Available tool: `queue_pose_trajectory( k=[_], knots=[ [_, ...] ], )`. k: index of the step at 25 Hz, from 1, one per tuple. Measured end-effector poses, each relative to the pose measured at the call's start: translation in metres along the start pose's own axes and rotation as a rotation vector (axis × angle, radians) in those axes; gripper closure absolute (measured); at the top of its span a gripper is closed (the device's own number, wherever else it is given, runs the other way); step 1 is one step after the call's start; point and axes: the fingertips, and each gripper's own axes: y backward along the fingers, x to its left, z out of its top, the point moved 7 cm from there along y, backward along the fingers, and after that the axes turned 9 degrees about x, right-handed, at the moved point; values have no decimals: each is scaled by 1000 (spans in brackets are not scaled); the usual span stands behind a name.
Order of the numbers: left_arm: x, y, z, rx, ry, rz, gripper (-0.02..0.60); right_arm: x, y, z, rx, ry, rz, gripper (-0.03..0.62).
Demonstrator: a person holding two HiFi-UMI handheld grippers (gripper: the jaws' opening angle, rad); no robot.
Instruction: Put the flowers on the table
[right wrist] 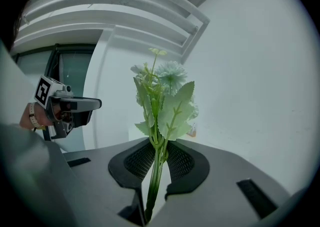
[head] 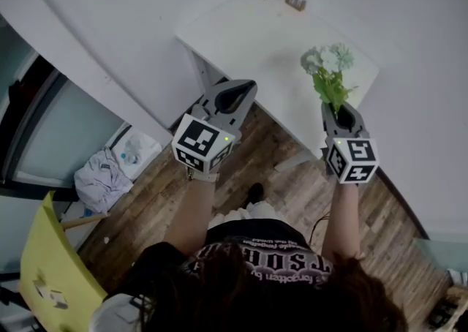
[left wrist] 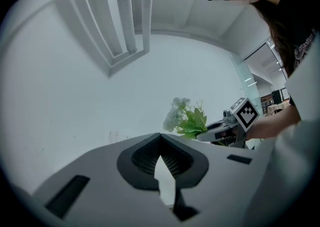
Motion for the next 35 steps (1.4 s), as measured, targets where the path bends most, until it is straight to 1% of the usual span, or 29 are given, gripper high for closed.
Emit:
queue_pose_trajectory(
  k=[6, 15, 20, 26, 32, 35],
  knots=[
    [19, -31, 6, -4, 6, -9, 578, -21, -24, 9, 14, 6, -8, 520],
    [36, -93, 20, -7, -15, -49, 578, -67, -56, 18, 21, -3, -35, 520],
    [44, -112, 14, 14, 2, -46, 578, -91, -70, 21, 25, -11, -47, 520],
    [60, -135, 13, 20, 4, -53, 578, -104, -92, 21, 40, -19, -50, 520],
    [81, -163, 14, 26, -11, -86, 578, -120, -112, 23, 48, -35, -79, 520],
    [98, -181, 15, 21, -14, -119, 578, -124, -127, 25, 54, -48, -110, 520]
  ],
)
